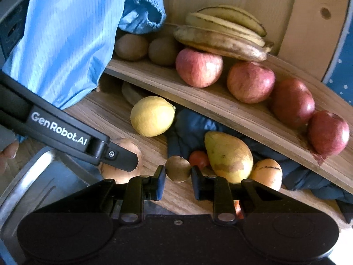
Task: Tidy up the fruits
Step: 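Grasp the pale striped fruit with the left gripper while the right grasps a small brown fruit, then carry both held fruits over the metal tray and lower them in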
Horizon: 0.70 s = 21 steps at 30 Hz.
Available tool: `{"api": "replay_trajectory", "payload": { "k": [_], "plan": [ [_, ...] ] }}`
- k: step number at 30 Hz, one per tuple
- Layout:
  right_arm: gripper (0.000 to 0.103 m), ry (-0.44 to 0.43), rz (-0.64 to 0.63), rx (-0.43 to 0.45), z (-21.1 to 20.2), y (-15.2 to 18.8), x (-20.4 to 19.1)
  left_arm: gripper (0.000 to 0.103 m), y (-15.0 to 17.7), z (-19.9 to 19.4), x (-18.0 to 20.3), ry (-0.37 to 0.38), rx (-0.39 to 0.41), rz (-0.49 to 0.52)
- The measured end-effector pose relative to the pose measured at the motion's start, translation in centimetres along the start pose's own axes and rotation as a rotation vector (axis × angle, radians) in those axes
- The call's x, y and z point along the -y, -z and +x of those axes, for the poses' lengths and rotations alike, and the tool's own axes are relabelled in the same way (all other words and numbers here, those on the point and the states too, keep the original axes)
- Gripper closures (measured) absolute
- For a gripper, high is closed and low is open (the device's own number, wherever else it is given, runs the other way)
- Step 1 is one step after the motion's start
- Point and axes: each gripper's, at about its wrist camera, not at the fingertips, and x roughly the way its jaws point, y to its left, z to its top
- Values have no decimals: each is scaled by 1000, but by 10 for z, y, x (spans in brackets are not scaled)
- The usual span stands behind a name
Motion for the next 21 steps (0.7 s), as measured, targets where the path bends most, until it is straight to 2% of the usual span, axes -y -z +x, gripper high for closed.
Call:
{"api": "replay_trajectory", "payload": {
  "k": [10,21],
  "plan": [
    [76,-14,33,9,-43,23,6,53,13,-11,20,28,-1,37],
    [76,-30,105,-47,-85,59,25,53,29,-8,53,116,-71,129]
  ]
}}
